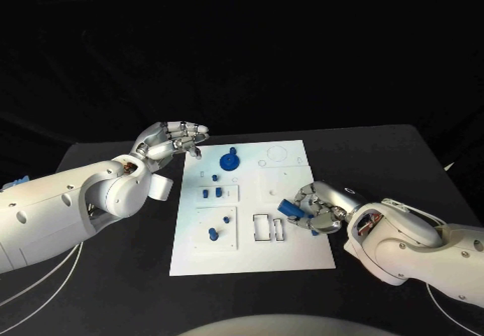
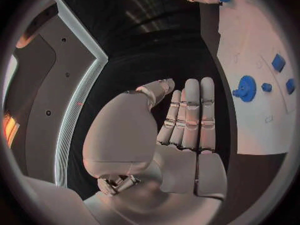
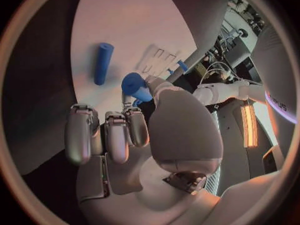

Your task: Assemble the parts on the task board

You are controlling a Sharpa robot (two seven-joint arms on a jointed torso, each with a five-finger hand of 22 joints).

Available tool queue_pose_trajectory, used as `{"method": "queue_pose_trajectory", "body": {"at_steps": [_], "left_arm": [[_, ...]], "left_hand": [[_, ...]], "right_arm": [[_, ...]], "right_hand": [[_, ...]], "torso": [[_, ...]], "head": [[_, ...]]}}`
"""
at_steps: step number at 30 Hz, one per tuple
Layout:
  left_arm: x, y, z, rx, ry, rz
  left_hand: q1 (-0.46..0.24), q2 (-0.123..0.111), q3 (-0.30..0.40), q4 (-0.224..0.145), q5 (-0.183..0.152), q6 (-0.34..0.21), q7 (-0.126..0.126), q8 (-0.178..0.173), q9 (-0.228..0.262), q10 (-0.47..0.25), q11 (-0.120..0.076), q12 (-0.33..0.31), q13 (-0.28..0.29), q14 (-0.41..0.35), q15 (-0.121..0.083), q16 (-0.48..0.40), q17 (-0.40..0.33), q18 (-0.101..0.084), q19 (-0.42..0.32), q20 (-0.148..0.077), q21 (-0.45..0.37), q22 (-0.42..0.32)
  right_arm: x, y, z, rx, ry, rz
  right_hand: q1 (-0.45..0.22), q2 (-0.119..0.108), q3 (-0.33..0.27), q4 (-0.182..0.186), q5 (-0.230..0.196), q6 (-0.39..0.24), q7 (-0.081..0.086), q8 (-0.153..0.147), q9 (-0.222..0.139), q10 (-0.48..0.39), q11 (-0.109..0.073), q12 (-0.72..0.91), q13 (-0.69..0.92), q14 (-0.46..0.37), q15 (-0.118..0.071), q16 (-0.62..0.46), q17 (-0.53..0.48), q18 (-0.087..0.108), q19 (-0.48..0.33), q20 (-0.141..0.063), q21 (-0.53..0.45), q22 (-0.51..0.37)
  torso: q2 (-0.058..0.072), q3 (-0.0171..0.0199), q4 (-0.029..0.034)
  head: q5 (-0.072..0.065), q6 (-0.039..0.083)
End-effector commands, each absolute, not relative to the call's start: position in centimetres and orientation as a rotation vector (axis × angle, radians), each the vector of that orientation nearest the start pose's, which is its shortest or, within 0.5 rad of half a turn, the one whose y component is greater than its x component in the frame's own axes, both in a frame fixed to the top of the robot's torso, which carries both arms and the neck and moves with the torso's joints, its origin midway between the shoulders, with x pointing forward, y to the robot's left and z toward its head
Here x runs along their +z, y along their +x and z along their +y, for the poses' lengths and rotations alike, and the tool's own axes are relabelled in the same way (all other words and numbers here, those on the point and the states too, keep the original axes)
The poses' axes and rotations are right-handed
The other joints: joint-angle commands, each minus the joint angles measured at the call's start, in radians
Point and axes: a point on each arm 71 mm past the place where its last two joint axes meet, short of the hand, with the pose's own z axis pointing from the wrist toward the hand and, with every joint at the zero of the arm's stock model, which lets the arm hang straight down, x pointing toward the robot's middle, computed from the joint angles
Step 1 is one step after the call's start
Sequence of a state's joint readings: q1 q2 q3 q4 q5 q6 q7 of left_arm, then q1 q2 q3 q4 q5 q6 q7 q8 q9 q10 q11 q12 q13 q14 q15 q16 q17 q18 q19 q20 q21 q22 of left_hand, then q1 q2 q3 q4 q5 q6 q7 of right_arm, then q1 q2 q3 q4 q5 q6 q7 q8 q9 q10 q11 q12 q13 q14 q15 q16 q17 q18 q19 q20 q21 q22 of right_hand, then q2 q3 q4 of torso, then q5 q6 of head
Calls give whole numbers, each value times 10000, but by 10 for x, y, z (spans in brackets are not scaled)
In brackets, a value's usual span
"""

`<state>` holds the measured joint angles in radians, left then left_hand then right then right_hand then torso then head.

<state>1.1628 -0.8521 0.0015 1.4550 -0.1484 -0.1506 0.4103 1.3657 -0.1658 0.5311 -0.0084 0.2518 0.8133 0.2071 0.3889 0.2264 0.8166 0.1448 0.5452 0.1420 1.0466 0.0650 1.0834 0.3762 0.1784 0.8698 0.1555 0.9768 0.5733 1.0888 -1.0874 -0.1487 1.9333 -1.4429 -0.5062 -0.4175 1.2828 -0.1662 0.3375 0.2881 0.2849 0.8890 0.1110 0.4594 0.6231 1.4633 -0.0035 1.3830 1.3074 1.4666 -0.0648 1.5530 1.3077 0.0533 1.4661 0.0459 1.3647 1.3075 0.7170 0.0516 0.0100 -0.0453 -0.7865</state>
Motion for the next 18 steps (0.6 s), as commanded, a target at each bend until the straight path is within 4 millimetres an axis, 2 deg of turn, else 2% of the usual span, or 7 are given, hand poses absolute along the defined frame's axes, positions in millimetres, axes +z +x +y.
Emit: {"method": "queue_pose_trajectory", "body": {"at_steps": [1, 6, 10, 13, 15, 18], "left_arm": [[-181, 495, 222, -16393, -9385, 14792], [-181, 495, 222, -16387, -9380, 14820], [-181, 494, 221, -16393, -9366, 14844], [-181, 494, 221, -16407, -9355, 14853], [-181, 494, 220, -16412, -9352, 14856], [-181, 494, 220, -16423, -9346, 14859]], "left_hand": [[-63, 24, 17, -4, 42, -78, -9, 71, 7, -89, 6, 72, 3, -105, -3, 5, -13, 60, -46, 11, -50, -16], [-53, 29, 24, -10, 44, -79, -9, 75, 7, -92, 6, 76, 4, -109, -4, 6, -14, 61, -46, 11, -50, -16], [-53, 29, 24, -10, 44, -79, -9, 75, 7, -92, 6, 76, 4, -109, -4, 6, -14, 61, -46, 11, -50, -16], [-53, 29, 24, -10, 44, -79, -9, 75, 7, -92, 6, 76, 4, -109, -4, 6, -14, 61, -46, 11, -50, -16], [-53, 29, 24, -10, 44, -79, -9, 75, 7, -92, 6, 76, 4, -109, -4, 6, -14, 61, -46, 11, -50, -16], [-53, 29, 24, -10, 44, -79, -9, 75, 7, -92, 6, 76, 4, -109, -4, 6, -14, 61, -46, 11, -50, -16]], "right_arm": [[-225, 369, -213, 6538, 2258, 18033], [-225, 367, -206, 6876, 2362, 18403], [-229, 366, -199, 7039, 2169, 19028], [-233, 365, -193, 7154, 1951, 19510], [-236, 364, -189, 7222, 1822, 19771], [-240, 363, -184, 7333, 1709, 20030]], "right_hand": [[125, 248, 692, -294, 70, 523, -452, 84, 190, 223, -66, 42, 1157, 970, -68, 61, 2271, -126, 359, -81, 29, 2042], [40, 205, 736, -271, 86, 520, -441, 76, 197, 210, -58, 12, 1139, 962, -62, 49, 2234, -119, 346, -79, -10, 2034], [-373, 48, 755, -106, 10, 544, -406, 59, 224, 200, -24, -27, 1127, 958, -34, 43, 2217, -109, 324, -59, -74, 2027], [-655, -22, 689, -27, 189, 572, -394, 57, 249, 193, -12, -58, 1116, 955, -22, 37, 2202, -106, 317, -48, -96, 2029], [-869, -10, 632, 0, 123, 633, -402, 70, 267, 189, -13, -83, 1104, 953, -19, 34, 2194, -101, 309, -41, -124, 2025], [-1365, 82, 532, 8, -110, 920, -506, 189, 342, 161, -94, -198, 1037, 947, -79, 24, 2171, -92, 302, -75, -162, 2026]], "torso": [[7, 25, 20], [16, 32, 38], [17, 32, 33], [-3, 28, 33], [-6, 27, 33], [-1, 20, 26]], "head": [[34, -54], [1, -95], [19, -121], [28, -152], [32, -159], [28, -174]]}}
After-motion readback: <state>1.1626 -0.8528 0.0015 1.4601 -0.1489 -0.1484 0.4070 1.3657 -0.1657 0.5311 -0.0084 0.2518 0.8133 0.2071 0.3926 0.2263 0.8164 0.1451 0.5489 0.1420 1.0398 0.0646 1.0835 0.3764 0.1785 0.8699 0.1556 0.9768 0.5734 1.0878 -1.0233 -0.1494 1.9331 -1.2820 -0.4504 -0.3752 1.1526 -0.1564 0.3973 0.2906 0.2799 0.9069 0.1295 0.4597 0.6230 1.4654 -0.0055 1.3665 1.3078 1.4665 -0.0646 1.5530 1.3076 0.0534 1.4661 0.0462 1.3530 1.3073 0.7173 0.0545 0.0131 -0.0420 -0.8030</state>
